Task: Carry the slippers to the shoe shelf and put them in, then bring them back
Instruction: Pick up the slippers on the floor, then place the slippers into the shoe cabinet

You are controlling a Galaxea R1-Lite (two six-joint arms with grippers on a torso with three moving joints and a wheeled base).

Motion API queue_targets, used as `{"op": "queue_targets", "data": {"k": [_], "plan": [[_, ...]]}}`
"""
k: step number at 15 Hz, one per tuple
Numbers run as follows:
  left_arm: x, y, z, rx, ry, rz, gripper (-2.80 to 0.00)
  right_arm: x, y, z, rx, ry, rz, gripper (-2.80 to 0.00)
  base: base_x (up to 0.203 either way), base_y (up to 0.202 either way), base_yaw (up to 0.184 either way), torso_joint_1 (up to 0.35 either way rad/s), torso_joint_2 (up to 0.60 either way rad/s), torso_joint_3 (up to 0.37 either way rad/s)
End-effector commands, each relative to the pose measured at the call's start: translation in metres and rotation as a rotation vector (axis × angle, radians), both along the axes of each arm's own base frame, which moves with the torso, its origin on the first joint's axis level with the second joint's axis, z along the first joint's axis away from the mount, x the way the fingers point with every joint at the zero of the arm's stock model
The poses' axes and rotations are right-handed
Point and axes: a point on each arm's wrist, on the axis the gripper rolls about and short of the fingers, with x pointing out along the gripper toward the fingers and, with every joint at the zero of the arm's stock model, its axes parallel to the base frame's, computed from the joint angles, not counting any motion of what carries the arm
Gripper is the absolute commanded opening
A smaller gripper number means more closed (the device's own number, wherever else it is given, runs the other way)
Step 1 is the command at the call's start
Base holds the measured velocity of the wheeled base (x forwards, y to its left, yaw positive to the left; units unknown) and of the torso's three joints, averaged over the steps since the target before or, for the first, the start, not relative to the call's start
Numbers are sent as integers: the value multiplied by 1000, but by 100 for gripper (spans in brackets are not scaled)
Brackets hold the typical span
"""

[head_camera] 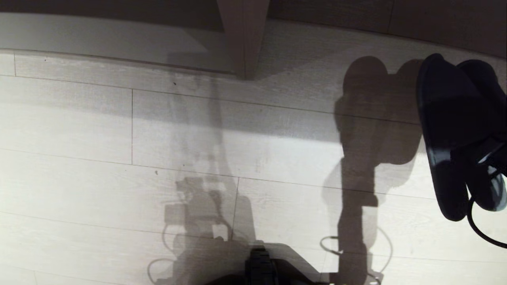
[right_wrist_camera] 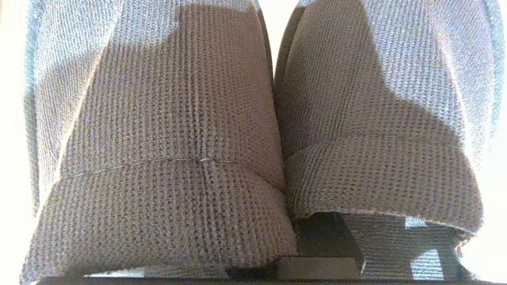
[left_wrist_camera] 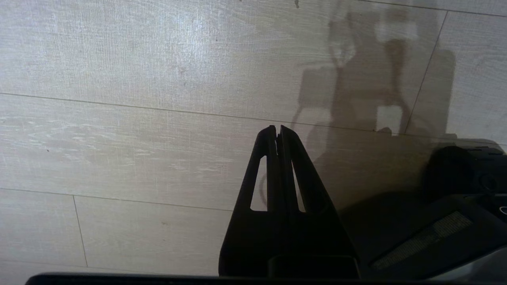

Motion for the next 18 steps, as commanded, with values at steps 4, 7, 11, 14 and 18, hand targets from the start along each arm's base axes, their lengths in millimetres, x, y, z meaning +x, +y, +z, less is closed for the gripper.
{"op": "queue_targets", "data": {"k": [4,7,11,14,18], "plan": [[0,0,0,1,-1,0,-280,-77,21,3,-63,-51,72,-280,0,0,0,0,0,0],[0,0,0,0,-1,0,-280,-114,31,-3,-99,-71,122,-280,0,0,0,0,0,0],[0,0,0,0,-1,0,-280,-162,45,-15,-138,-77,236,-280,0,0,0,0,0,0],[0,0,0,0,-1,0,-280,-190,52,-21,-139,-56,361,-280,0,0,0,0,0,0],[0,0,0,0,-1,0,-280,-210,49,-33,-114,-35,250,-280,0,0,0,0,0,0]]}}
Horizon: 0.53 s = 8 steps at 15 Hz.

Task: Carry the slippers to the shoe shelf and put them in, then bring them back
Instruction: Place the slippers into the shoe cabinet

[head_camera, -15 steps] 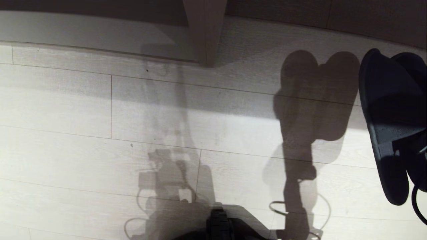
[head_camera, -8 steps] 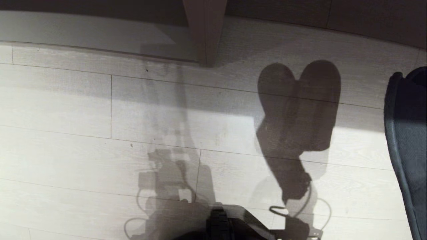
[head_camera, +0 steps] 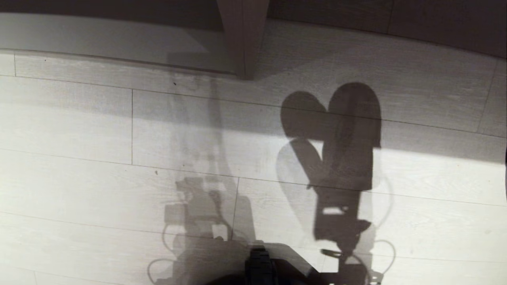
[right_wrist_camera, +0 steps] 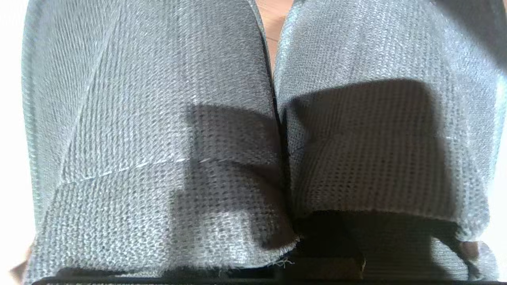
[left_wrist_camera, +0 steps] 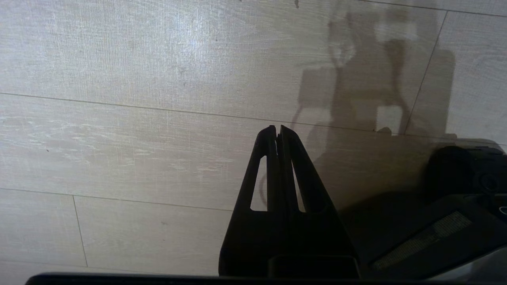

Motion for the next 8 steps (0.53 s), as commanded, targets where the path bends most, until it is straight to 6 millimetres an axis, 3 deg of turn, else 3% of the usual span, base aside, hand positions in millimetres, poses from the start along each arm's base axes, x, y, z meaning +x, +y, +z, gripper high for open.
{"op": "queue_targets", "data": {"k": [1,4,8], "plan": [[0,0,0,0,-1,0,-280,-16,-1,-18,8,-59,-64,-280,0,0,0,0,0,0],[0,0,0,0,-1,0,-280,-11,-7,-55,43,26,-315,-280,0,0,0,0,0,0],[0,0,0,0,-1,0,-280,-14,-8,-95,16,78,-342,-280,0,0,0,0,0,0]]}}
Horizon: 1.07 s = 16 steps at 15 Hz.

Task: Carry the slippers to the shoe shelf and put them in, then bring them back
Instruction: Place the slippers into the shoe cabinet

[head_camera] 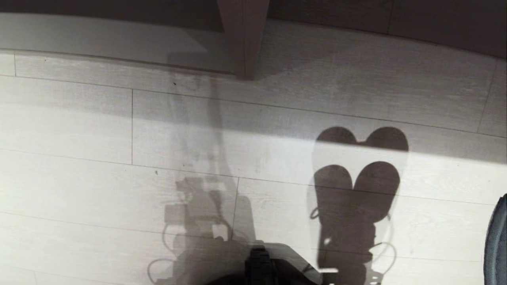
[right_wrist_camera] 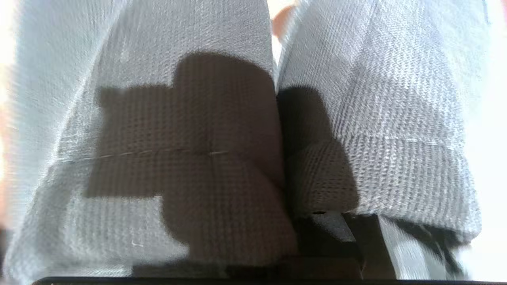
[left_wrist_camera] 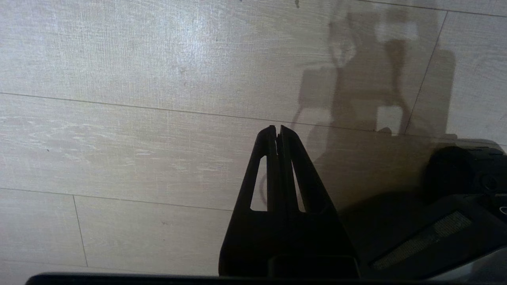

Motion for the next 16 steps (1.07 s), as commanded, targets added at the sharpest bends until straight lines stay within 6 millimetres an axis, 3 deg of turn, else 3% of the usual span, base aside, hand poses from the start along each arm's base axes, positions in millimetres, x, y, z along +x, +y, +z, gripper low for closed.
{"op": "queue_targets", "data": {"k": [1,6,16], "plan": [[0,0,0,0,-1,0,-280,-6,0,-17,-3,20,-6,-280,0,0,0,0,0,0],[0,0,0,0,-1,0,-280,-11,-2,-39,-58,147,-95,-280,0,0,0,0,0,0],[0,0,0,-2,1,0,-280,-11,-2,-40,-32,148,-95,-280,0,0,0,0,0,0]]}}
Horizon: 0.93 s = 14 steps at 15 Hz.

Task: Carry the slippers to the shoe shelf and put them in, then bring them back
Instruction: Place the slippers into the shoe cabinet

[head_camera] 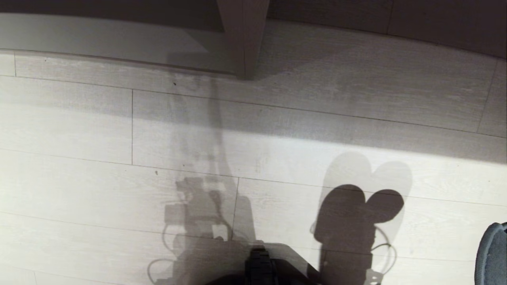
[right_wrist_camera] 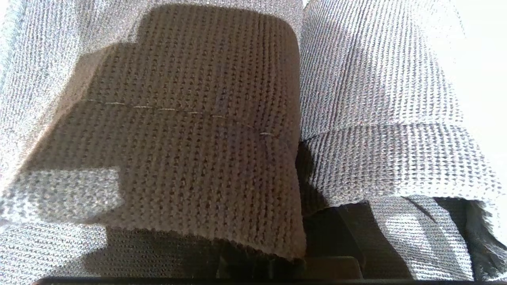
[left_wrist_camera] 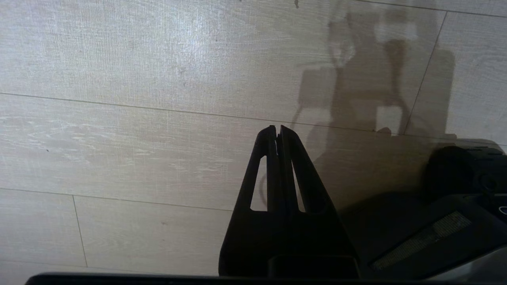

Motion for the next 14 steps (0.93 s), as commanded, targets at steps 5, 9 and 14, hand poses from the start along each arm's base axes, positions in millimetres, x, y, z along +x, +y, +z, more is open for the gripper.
{"op": "queue_targets", "data": {"k": [5,9,14], "plan": [[0,0,0,-4,-1,0,-280,0,0,0,10,5,-1,-280,0,0,0,1,3,108],[0,0,0,-4,0,0,-280,0,0,0,20,5,-1,-280,0,0,0,2,1,195],[0,0,0,-4,-1,0,-280,0,0,0,35,4,-2,-280,0,0,0,2,2,203]]}}
